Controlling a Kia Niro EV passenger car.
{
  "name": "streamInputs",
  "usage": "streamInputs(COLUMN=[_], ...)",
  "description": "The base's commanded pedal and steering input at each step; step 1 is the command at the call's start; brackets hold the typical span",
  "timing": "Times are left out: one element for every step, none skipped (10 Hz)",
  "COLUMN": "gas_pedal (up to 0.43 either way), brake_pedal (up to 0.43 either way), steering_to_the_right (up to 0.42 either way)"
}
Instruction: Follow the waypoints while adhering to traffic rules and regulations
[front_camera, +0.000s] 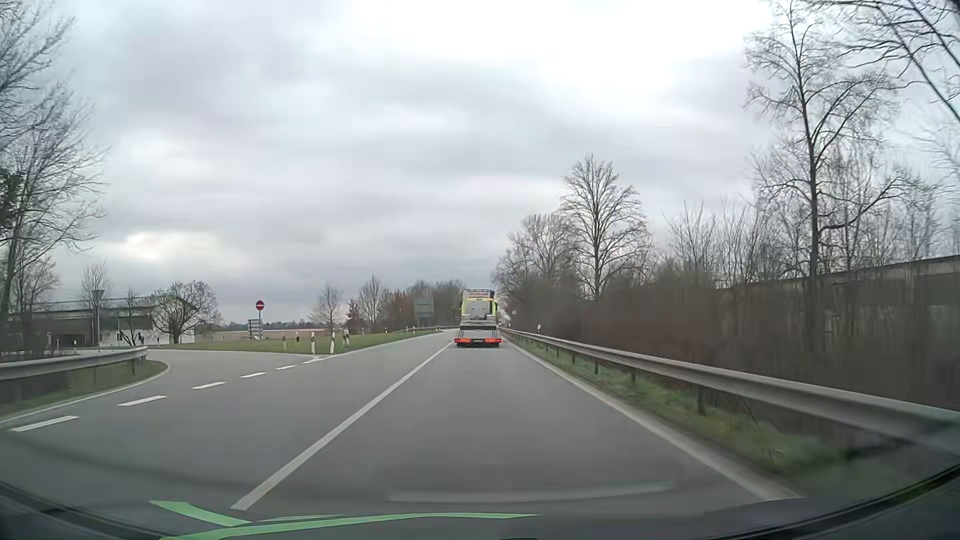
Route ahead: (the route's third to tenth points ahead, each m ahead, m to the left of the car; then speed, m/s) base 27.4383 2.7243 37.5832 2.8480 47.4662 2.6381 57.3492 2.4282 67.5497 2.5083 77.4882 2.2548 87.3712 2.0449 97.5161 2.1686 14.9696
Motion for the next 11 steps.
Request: streamInputs(gas_pedal=[0.177,0.177,0.169,0.157,0.150,0.130,0.110,0.079,0.020,0.000,0.000], brake_pedal=[0.000,0.000,0.000,0.000,0.000,0.000,0.000,0.000,0.000,0.000,0.000], steering_to_the_right=[-0.001,-0.001,-0.001,-0.001,-0.001,-0.001,0.000,0.002,0.003,0.003,0.003])
